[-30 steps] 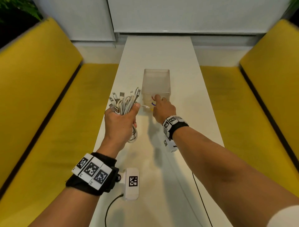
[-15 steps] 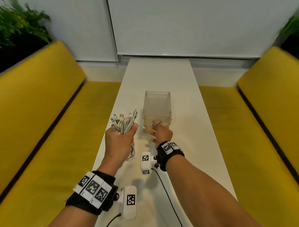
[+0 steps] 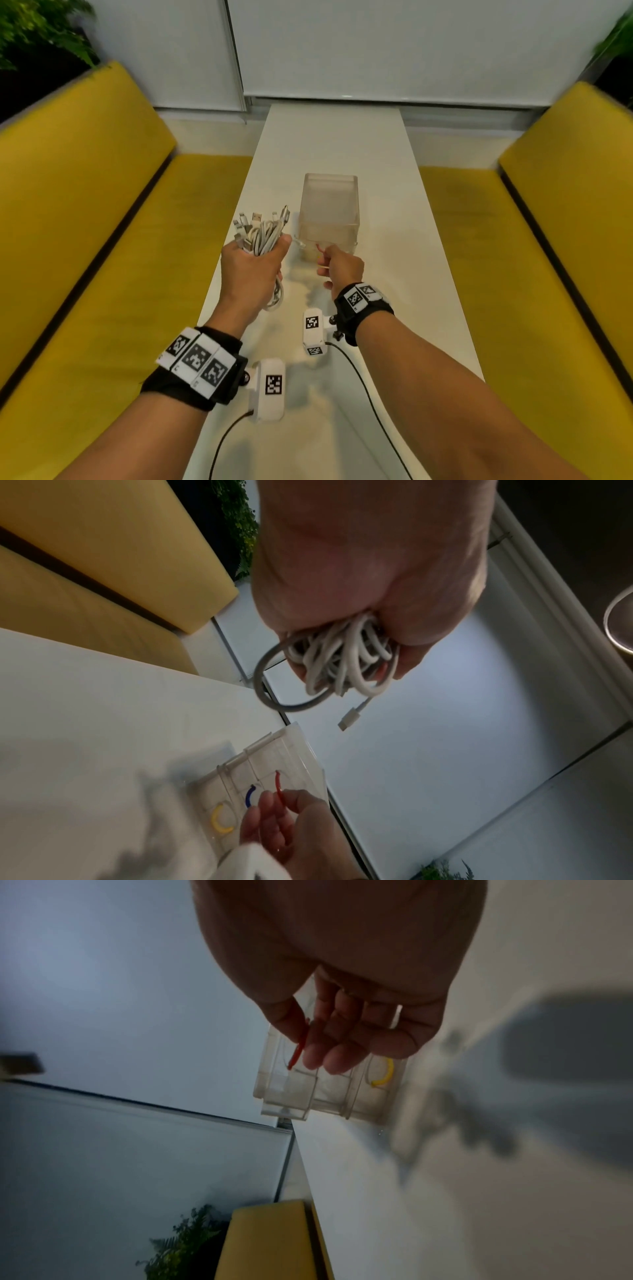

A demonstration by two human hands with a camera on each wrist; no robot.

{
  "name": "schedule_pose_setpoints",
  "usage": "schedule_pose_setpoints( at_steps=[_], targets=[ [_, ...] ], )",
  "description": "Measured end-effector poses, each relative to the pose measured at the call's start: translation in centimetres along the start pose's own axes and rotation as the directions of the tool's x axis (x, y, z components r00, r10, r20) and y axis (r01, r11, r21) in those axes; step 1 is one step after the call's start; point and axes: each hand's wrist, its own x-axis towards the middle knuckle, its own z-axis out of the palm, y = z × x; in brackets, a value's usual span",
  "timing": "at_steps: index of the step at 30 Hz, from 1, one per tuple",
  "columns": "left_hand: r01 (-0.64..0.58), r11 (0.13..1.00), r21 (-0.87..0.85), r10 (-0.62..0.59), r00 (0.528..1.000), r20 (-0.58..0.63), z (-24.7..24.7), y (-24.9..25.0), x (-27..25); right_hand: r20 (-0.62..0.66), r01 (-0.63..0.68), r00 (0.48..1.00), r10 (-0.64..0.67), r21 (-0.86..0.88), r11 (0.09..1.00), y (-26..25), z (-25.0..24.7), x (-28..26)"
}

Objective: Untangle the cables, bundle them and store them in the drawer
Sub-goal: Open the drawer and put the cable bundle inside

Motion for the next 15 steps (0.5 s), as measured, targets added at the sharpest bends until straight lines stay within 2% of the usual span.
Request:
schedule_pose_setpoints(
  at_steps=[5, 15],
  targets=[
    [-0.025, 1.0, -0.008, 0.025, 0.998, 0.057, 0.2, 0.6, -0.3, -0.003, 0.067, 0.998, -0.068, -0.072, 0.995, 1.7, -1.7, -2.4],
    [0.016, 0.996, 0.092, -0.027, 0.991, 0.129, 1.7, 0.1, 0.5, -0.022, 0.112, 0.993, -0.114, -0.084, 0.99, 4.9, -4.3, -5.4]
  ],
)
